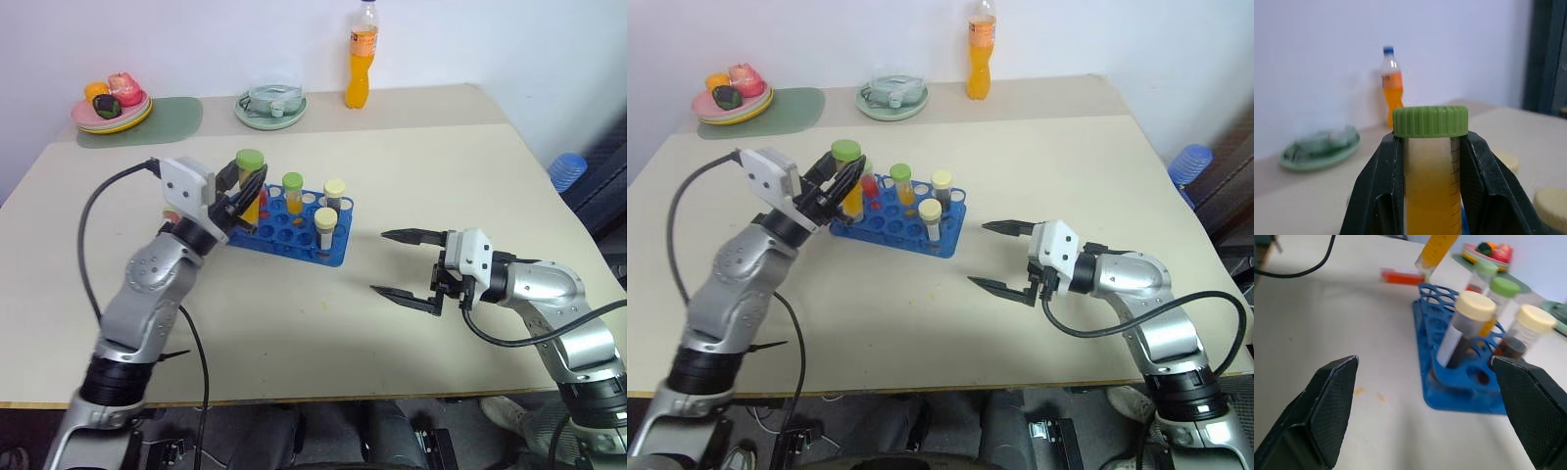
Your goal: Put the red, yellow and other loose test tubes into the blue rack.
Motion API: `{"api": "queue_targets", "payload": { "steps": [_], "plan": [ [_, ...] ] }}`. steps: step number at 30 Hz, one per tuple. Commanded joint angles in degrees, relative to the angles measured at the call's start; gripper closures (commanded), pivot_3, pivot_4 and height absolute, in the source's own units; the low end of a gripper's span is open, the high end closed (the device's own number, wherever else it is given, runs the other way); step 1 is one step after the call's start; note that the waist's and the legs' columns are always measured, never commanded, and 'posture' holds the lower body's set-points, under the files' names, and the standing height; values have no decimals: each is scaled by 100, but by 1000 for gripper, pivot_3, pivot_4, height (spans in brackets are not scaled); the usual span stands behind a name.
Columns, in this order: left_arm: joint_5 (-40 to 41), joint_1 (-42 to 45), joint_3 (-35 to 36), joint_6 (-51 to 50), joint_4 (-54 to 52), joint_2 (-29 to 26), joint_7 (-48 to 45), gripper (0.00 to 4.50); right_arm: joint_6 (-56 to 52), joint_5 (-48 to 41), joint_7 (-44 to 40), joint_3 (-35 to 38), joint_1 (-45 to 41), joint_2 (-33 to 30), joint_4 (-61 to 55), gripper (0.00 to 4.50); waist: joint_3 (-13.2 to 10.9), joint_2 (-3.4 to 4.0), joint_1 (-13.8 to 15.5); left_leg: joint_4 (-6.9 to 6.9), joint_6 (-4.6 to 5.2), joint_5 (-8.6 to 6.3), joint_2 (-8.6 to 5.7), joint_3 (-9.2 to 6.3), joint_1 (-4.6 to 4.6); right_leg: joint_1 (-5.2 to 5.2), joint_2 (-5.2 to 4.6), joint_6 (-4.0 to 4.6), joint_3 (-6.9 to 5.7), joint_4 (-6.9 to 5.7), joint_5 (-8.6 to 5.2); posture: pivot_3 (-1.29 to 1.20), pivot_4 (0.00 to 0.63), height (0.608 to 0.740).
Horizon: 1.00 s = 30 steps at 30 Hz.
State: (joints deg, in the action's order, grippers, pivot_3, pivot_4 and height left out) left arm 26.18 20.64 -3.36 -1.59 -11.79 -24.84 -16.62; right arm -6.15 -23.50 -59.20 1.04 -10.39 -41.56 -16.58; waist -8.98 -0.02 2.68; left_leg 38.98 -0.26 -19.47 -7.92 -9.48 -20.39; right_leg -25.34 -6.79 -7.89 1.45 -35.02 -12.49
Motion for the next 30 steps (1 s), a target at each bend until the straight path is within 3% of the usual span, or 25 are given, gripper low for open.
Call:
{"api": "queue_targets", "payload": {
  "steps": [1, 12, 30],
  "plan": [
    [-598, 216, -111, 997, 675, 460, -326, 3505, -95, -82, 172, 314, 176, -100, -469, 0, -1, -2, -4, 1, 0, 0, 0, -1, 1, 1, -1, 0, -1, 0, 0, 0, 150, 740],
    [-1038, 374, -194, 2103, 2127, 1260, -1283, 3505, -268, -101, 321, 658, 573, -182, -819, 0, -4, -7, -28, 3, 3, -1, -1, -1, 0, 0, -1, -1, -1, -1, 1, 0, 150, 740],
    [-1346, 187, -4, 2356, 2529, 1270, -1494, 3505, -476, -147, 501, 743, 733, -176, -1136, 0, -5, -8, -28, 6, 5, -2, -1, -1, 4, 4, 0, -2, -2, -3, 1, 0, 150, 740]
  ]
}}
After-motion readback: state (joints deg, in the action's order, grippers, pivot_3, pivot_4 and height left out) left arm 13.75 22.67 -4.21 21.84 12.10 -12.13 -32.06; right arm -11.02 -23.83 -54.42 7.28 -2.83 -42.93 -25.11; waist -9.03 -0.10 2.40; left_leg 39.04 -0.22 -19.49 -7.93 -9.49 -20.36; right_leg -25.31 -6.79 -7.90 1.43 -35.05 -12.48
